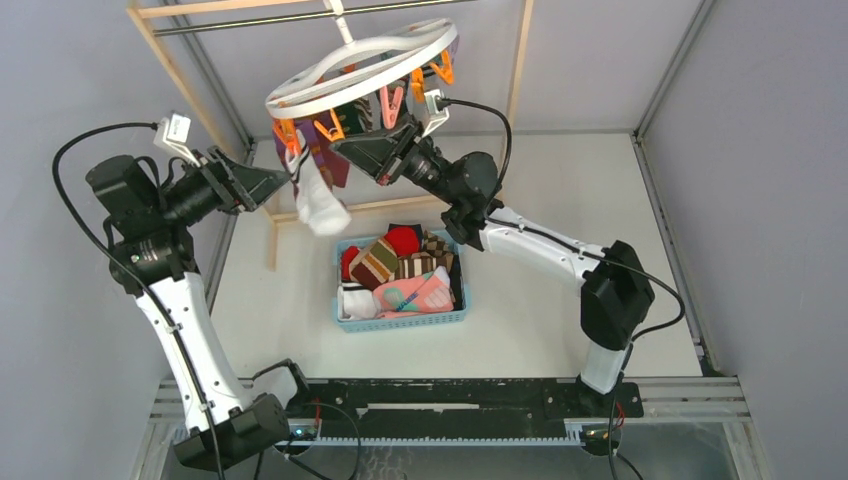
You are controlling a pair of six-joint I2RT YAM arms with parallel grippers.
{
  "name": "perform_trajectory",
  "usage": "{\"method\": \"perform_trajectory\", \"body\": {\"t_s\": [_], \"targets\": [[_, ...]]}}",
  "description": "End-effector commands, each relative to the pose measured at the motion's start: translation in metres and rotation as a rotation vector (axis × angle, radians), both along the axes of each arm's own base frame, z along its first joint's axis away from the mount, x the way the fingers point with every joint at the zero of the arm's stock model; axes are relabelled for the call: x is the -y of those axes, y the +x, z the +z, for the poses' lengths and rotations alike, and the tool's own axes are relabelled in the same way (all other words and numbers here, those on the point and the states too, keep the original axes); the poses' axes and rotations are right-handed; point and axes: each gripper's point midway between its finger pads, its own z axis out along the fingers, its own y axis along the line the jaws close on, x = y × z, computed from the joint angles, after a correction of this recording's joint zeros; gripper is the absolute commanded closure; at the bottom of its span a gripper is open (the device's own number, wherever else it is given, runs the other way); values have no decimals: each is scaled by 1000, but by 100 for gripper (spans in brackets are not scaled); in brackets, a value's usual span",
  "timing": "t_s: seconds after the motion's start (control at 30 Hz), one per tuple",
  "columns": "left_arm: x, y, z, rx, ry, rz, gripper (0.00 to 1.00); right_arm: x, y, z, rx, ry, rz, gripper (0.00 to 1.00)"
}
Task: Clip the socks to the hanger
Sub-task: Clamp the sock onto the hanger, then open the clamp at the hanger.
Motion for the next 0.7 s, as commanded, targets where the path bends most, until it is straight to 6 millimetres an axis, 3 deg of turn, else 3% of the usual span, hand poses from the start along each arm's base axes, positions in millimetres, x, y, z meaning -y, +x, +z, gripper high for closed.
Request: {"method": "perform_trajectory", "body": {"t_s": [0.0, 0.3, 0.57, 0.67], "targets": [[-8, -7, 26, 58, 48, 57, 21, -2, 9, 21, 65, -39, -191, 100], [-2, -26, 40, 92, 61, 68, 20, -39, 31, 9, 91, -142, -393, 100], [13, -31, 82, 195, 10, 53, 24, -61, 39, 5, 140, -186, -477, 100], [14, -22, 91, 199, -6, 68, 24, -63, 39, 4, 155, -191, -485, 100]]}}
